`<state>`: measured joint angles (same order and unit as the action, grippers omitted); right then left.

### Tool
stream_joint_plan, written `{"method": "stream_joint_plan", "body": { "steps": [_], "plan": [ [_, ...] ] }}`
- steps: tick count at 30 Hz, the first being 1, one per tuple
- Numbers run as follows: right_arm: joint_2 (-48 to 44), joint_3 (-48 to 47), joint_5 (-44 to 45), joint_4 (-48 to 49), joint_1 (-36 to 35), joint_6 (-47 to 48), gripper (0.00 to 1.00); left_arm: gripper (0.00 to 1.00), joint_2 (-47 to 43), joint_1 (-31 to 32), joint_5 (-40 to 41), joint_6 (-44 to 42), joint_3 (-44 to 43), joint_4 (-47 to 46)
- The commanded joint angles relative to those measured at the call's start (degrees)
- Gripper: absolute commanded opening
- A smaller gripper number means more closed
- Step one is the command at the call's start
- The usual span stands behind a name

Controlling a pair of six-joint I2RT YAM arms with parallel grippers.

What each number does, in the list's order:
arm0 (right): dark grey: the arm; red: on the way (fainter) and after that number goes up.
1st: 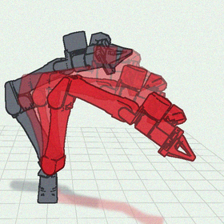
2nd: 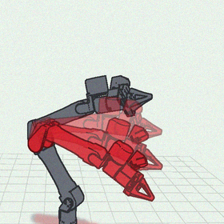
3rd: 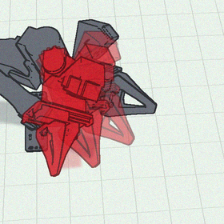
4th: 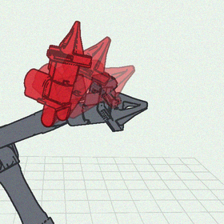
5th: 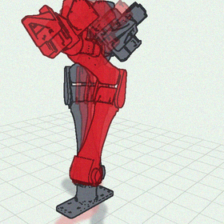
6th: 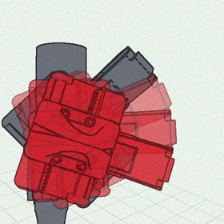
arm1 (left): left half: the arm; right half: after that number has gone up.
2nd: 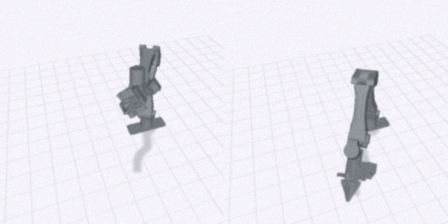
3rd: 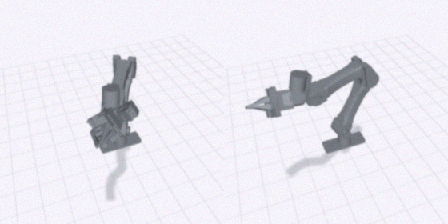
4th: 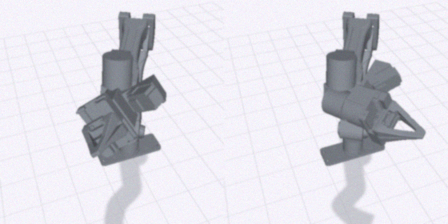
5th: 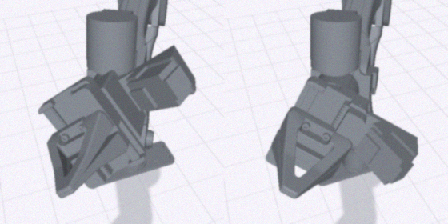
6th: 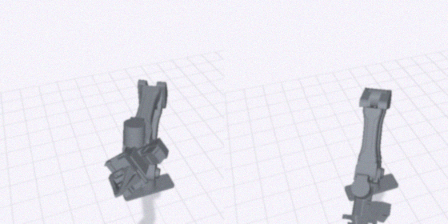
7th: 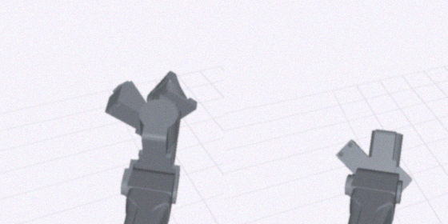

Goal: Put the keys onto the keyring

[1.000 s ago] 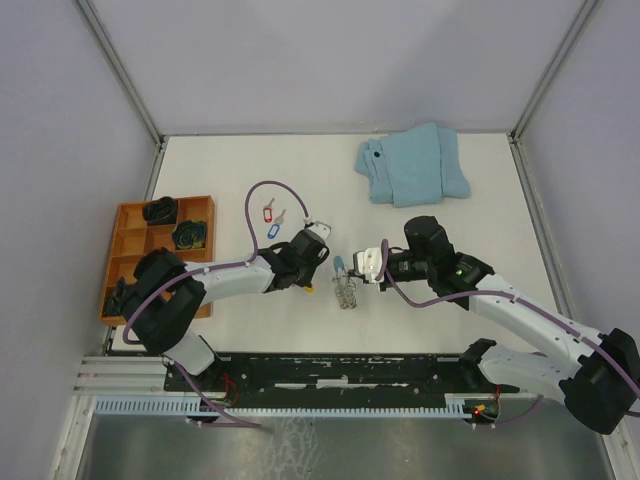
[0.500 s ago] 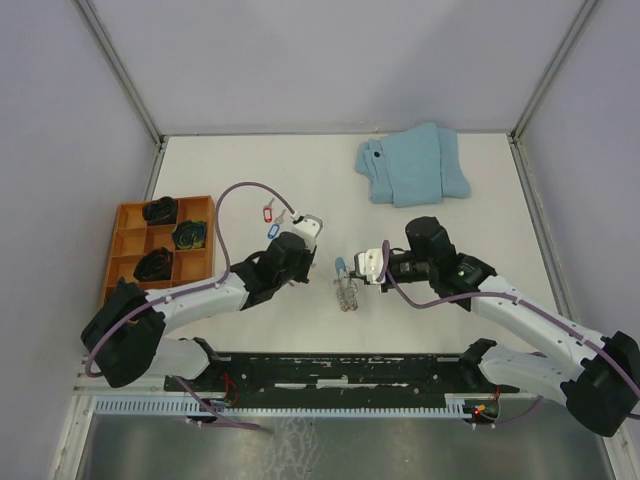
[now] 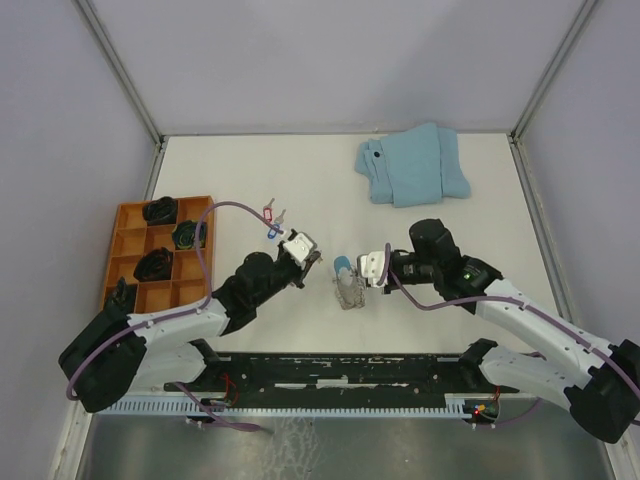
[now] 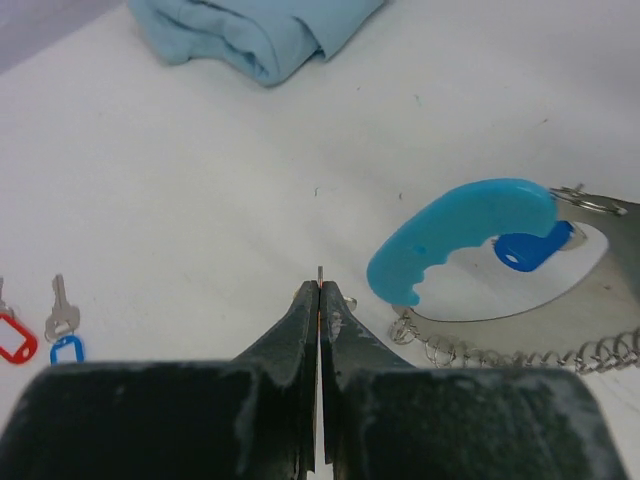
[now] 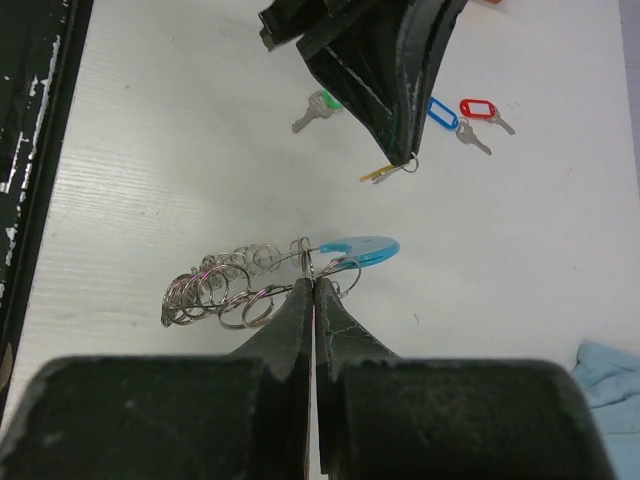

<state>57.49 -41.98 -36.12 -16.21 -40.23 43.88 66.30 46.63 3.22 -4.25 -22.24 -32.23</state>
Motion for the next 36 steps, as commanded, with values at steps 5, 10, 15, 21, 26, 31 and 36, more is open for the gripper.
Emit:
{"method": "stream_joint_plan", "body": {
  "steps": [5,10,15,21,26,31,36],
  "plan": [
    [-1.15,-2.26,3.23,1.53,0.11,7.07,0.01,0.03,-5.93,0.07,-14.84,-15.47,4.87,-15.11],
    [0.98,-3.86,2.87,2.55,0.14,8.91,0.01,0.03,-9.65,0.07,-23.37,-20.58,5.83,-14.09],
    [2.25,-4.6,2.76,3.89,0.13,9.47,0.01,0.03,-9.84,0.08,-28.36,-22.44,4.86,-11.56],
    [2.49,-4.17,2.26,6.09,-0.02,8.57,0.01,0.03,-7.85,0.21,-31.23,-21.75,3.96,-11.81],
    [2.65,-3.67,1.27,7.84,-0.37,7.21,0.01,0.03,-6.43,0.23,-31.77,-20.4,3.41,-12.65],
    [3.19,-3.77,0.55,7.72,-0.66,6.39,0.01,0.03,-5.57,0.16,-30.52,-19.39,2.91,-13.2],
    [3.84,-4.07,-0.08,6.97,-0.84,6.31,0.01,0.03,-5.06,0.21,-30.01,-18.52,2.34,-13.21]
  ]
}}
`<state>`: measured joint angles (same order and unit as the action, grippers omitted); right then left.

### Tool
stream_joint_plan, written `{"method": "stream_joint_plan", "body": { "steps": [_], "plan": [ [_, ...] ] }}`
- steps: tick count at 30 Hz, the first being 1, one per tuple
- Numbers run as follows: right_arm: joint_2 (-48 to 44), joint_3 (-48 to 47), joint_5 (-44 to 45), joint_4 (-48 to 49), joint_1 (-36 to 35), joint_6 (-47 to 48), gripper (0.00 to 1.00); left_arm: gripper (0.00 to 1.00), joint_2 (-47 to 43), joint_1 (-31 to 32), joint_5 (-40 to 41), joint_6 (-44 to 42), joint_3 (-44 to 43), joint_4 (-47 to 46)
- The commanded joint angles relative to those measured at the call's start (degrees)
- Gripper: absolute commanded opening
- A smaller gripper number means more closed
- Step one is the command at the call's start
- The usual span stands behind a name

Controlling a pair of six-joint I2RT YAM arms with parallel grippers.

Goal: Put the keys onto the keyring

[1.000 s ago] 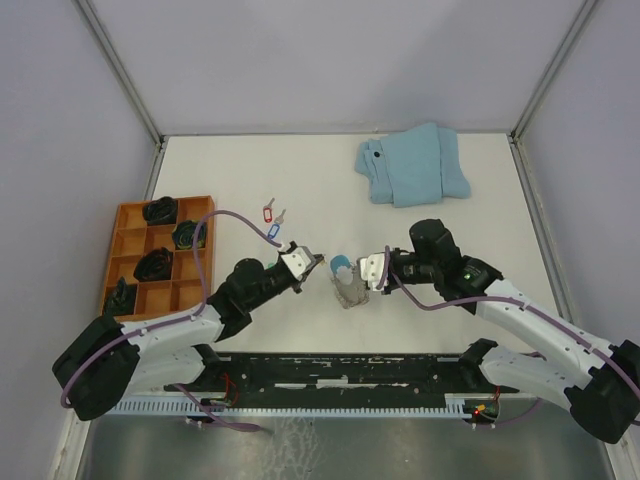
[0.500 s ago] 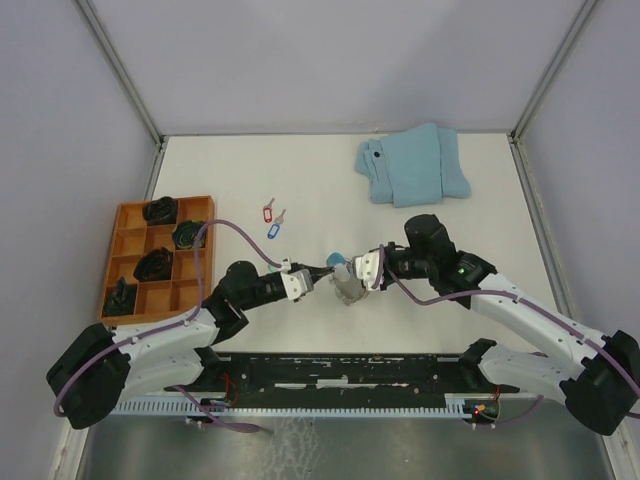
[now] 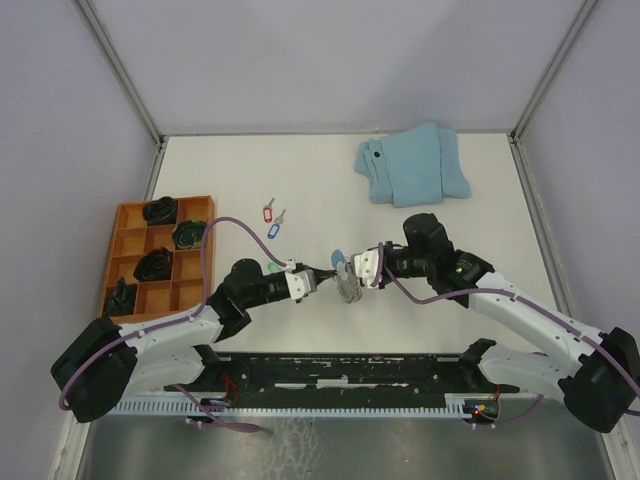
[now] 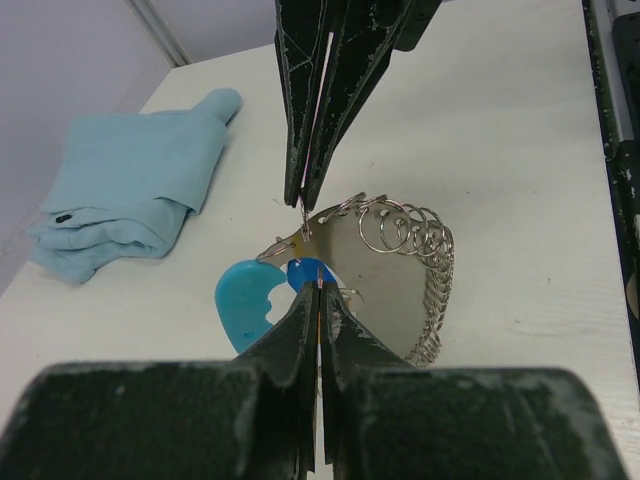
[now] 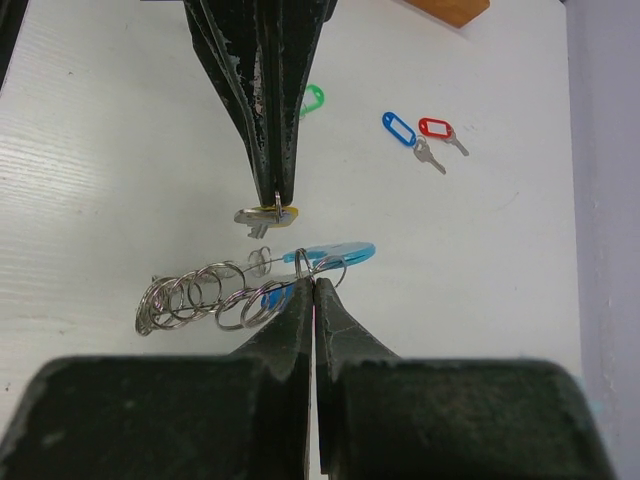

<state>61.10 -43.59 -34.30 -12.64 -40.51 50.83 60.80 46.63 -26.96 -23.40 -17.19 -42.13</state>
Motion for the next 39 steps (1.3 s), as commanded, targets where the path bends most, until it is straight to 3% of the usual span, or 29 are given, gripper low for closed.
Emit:
{"method": "stream_joint_plan", "body": {
  "steps": [1,17,23,27,33,39],
  "plan": [
    [0.36,-2.53,-1.91,3.32,-0.59,-0.6,0.01,0.03,0.57,0.21,0.27,0.7,-2.75,-3.31],
    [0.66,-2.7,-0.47,2.2,-1.27,-0.05,0.01,0.03,0.35,0.17,0.74,1.23,-3.11,-2.03],
    [-2.0,-2.0,5.76,-1.37,-1.29,0.41,0.01,0.03,-2.65,2.09,8.63,6.84,-0.41,0.7],
    [-3.84,-0.71,7.77,-2.79,-1.24,-0.04,0.01,0.03,-3.41,2.61,15.86,15.86,-2.48,9.69],
    [-5.91,1.43,8.73,-2.27,-1.25,-0.73,0.01,0.03,-8.16,2.72,24.55,32.43,-5.94,30.94],
    [-5.82,1.67,8.13,-1.86,-1.29,-0.65,0.01,0.03,-2.34,2.71,27.83,39.46,-10.94,43.11]
  ]
}}
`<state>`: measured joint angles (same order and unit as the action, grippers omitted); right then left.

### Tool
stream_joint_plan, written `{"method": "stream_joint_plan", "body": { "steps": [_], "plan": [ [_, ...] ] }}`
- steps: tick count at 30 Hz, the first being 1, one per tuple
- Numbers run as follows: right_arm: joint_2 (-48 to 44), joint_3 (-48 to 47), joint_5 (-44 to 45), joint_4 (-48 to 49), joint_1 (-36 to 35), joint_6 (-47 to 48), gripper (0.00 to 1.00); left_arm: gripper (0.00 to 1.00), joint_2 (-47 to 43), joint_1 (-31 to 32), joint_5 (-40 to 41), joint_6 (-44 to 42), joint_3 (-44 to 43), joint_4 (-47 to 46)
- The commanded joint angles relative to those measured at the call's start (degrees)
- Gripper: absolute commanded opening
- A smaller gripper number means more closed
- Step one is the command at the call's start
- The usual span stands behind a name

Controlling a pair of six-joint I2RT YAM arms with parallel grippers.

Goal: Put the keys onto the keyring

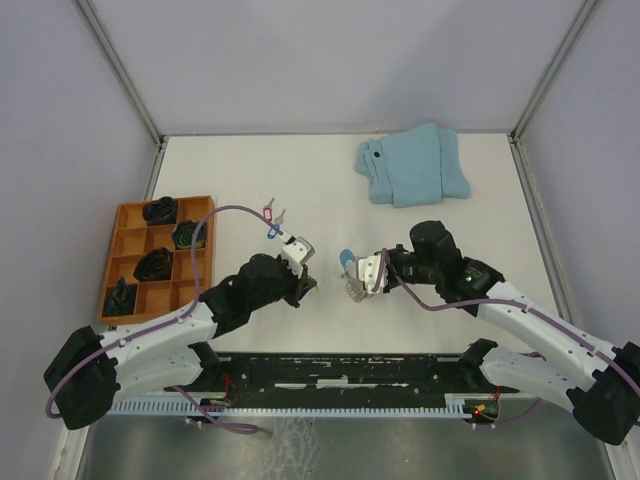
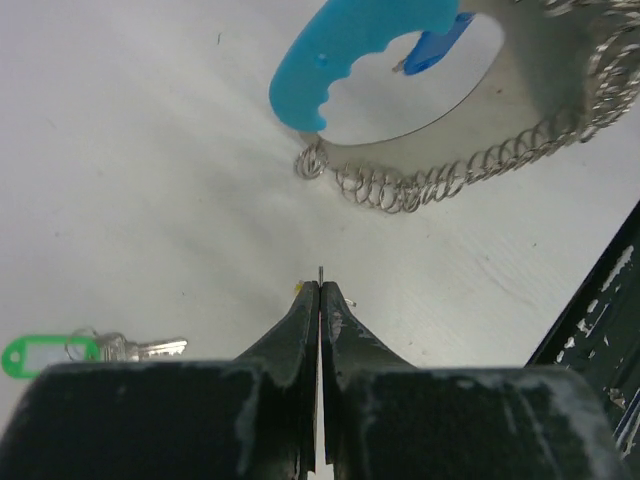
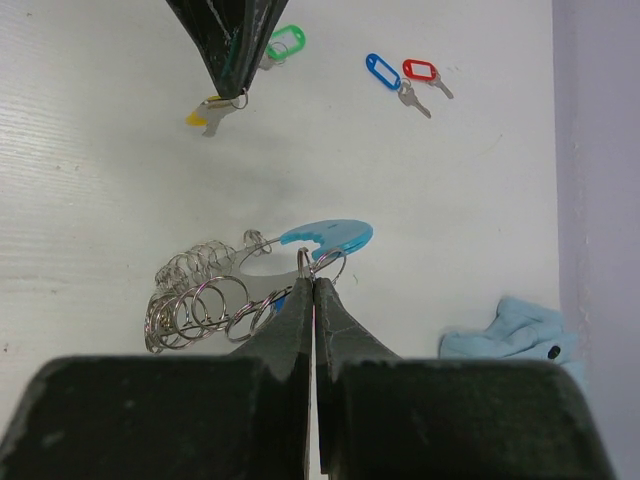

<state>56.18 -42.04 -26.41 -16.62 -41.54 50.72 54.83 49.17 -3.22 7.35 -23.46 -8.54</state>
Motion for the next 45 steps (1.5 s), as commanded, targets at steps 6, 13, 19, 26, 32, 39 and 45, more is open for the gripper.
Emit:
{"method": "stream_joint_plan", "body": {
  "steps": [6,13,19,26,32,39,45],
  "plan": [
    [-1.81,0.54,0.29,2.12,-0.21,-0.62,0.01,0.03,14.33,0.22,7.41,7.07,-8.48,8.63],
    [-2.62,0.9,0.41,2.11,-0.24,-0.79,0.01,0.03,20.9,0.22,13.67,-0.78,-2.28,-12.4],
    [-2.62,0.73,0.22,2.21,-0.21,-1.23,0.01,0.03,26.22,0.2,15.75,-6.13,3.18,-28.64],
    [-2.53,0.73,0.05,2.13,-0.22,-1.37,0.01,0.03,29.5,0.38,16.13,-4.96,3.83,-28.36],
    [-2.92,0.73,-0.04,2.16,-0.26,-1.32,0.01,0.17,20.6,0.4,16.12,0.49,2.05,-16.54],
    [-2.75,0.68,-0.52,2.56,-0.27,-1.32,0.01,0.33,16.07,0.25,14.49,3.1,-6.78,0.88],
    [-2.98,0.87,-0.82,2.38,-0.26,-1.5,0.01,0.36,22.64,-2.22,11.37,6.05,-17.13,15.18]
  ]
}}
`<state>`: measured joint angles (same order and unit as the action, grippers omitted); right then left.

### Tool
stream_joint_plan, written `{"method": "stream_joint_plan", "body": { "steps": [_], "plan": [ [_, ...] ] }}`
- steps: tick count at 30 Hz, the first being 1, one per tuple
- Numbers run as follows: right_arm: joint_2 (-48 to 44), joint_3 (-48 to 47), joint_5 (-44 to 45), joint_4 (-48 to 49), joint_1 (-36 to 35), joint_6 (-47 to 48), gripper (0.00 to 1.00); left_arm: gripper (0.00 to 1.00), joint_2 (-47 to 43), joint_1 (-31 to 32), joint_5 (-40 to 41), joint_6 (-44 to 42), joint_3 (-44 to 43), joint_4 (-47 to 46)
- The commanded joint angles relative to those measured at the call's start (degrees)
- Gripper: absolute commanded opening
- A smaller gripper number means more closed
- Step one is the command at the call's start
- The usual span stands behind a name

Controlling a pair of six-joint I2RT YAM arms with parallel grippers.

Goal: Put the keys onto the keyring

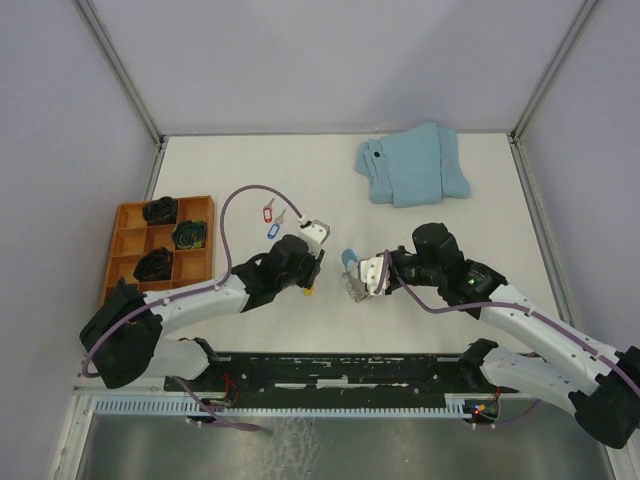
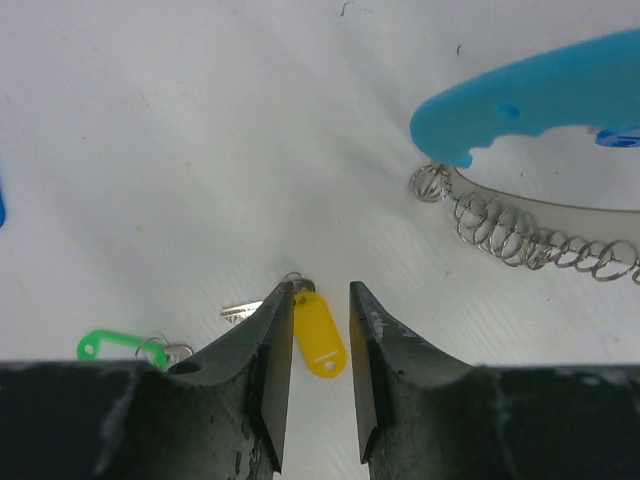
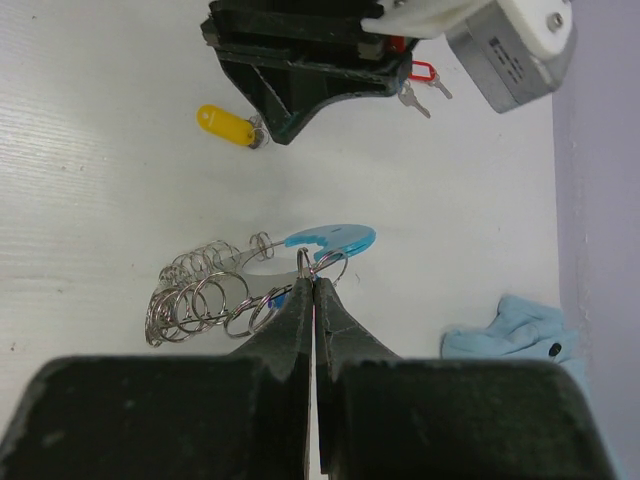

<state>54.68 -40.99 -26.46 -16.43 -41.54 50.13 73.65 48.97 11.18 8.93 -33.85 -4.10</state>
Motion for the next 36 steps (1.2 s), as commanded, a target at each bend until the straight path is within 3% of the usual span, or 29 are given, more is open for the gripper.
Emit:
{"method": "stream_joint_plan", "body": {
  "steps": [1,5,14,23,36],
  "plan": [
    [-1.57,-0.22,-0.79,2.14,-0.23,-0.98,0.01,0.36,4.87,-3.44,-5.2,5.18,-7.7,11.6],
    [-1.93,-0.01,-0.79,1.93,-0.21,-1.07,0.01,0.38,8.46,-9.06,-15.35,7.38,-10.54,13.23],
    [-1.51,0.21,-0.79,2.0,-0.23,-0.93,0.01,0.39,16.18,-13.37,-22.2,7.68,-15.68,15.82],
    [-1.64,0.3,-0.67,1.92,-0.21,-0.91,0.01,0.38,20.42,-13.92,-23.64,7.82,-17.22,16.85],
    [-1.34,0.2,-1.12,1.9,-0.24,-0.91,0.01,0.28,19.05,-13.89,-26.64,8.25,-17.53,16.76]
  ]
}}
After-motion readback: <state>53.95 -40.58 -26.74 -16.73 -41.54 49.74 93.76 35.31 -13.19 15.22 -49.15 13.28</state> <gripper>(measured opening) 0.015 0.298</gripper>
